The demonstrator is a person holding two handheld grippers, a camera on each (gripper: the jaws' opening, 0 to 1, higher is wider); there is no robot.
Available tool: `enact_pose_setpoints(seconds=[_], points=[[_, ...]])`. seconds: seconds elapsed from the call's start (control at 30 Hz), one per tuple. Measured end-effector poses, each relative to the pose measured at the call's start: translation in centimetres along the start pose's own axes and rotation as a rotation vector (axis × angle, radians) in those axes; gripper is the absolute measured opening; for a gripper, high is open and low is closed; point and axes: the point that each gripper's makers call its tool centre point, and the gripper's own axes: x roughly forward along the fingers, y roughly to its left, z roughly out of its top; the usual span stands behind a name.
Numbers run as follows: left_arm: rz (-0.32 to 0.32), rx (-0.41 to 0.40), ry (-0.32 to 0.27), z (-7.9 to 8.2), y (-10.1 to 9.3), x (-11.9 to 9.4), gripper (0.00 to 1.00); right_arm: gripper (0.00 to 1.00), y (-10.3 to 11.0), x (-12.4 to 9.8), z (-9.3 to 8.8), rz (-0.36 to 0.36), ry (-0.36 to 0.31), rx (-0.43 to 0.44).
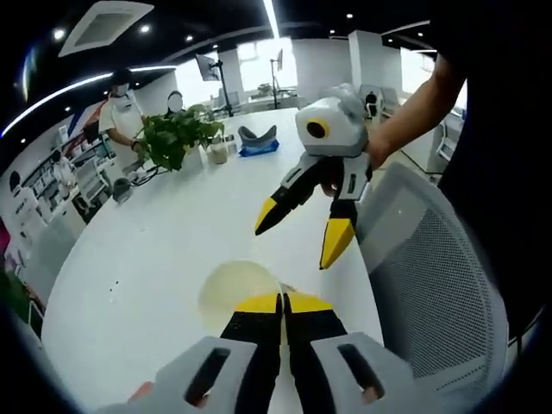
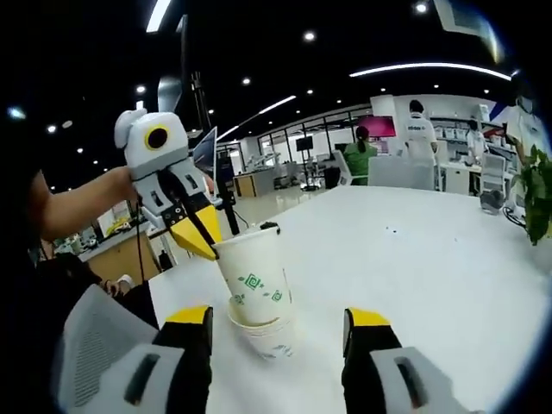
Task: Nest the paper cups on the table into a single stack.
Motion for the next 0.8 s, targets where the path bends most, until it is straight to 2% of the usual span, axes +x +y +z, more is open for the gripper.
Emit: enact_pose_setpoints(seconds=[0.17, 0.43, 0.63, 0.8], points=[[-0.017, 0.007, 0.038, -0.9, -0.1, 0.8, 0.00, 0.62, -0.2, -0.6, -0.6, -0.020, 0.002, 0.013], [-0.052, -0.013, 0.052, -2.2, -0.1, 2.1, 0.00, 0.62, -0.5, -1.1, -1.4, -0.043, 0.004, 0.042], [-0.086, -0.024, 0.063, -2.8, -0.8, 2.6, 0.00, 0.61, -0.4, -1.3, -1.8, -0.051, 0.006, 0.054], [-0.118, -0.017, 0.069, -2.6, -2.1, 3.2, 0.00, 0.61, -0.4, -1.5, -2.1, -0.058, 0.011, 0.060]])
